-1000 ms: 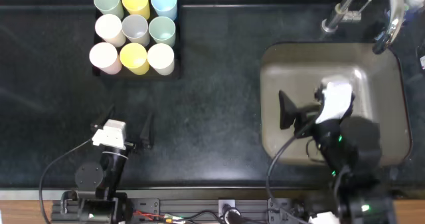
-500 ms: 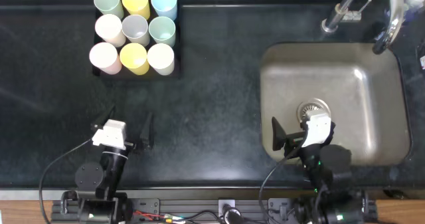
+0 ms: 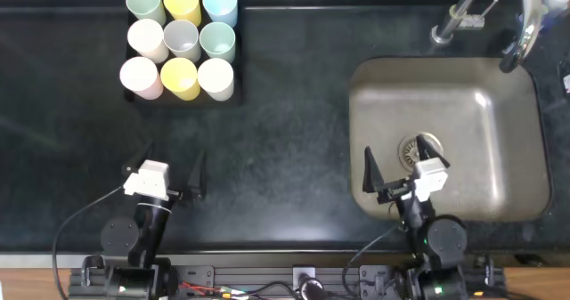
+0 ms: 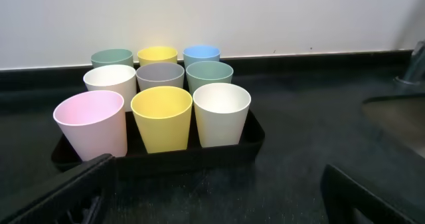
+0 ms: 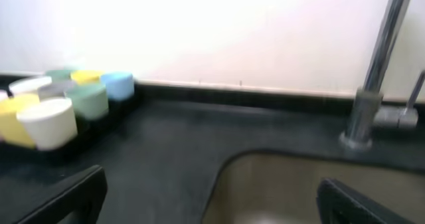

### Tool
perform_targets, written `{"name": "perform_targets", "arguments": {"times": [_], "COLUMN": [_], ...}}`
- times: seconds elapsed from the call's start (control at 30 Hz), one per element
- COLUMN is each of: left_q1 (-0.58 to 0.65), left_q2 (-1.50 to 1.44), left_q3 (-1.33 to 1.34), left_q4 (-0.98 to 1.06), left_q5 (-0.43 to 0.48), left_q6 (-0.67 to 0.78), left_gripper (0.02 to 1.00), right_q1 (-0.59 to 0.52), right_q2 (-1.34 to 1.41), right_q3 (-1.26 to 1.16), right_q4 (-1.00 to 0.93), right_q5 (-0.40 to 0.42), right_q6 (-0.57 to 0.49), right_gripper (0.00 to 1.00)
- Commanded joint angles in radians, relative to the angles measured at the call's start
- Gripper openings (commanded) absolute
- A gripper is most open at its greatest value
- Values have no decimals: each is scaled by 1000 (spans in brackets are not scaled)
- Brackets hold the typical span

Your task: Store Cups

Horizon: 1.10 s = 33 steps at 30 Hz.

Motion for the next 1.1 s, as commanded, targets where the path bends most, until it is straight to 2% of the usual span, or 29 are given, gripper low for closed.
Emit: {"name": "perform_targets", "arguments": {"times": [0.03, 1.1], "left_q1": [-5, -5], "left_q2": [-10, -10], "left_q3": [-2, -2], "left_q4": [-2, -2], "left_q5": [-5, -5], "left_q6": [18, 18], "left_gripper": [1000, 1000], "right_q1": [-6, -6], "right_q2": [-14, -21], "right_q3": [-14, -14], "right_q4": [18, 4], "right_q5": [3, 3], "right_q6": [-4, -3], "right_gripper": [996, 998]}}
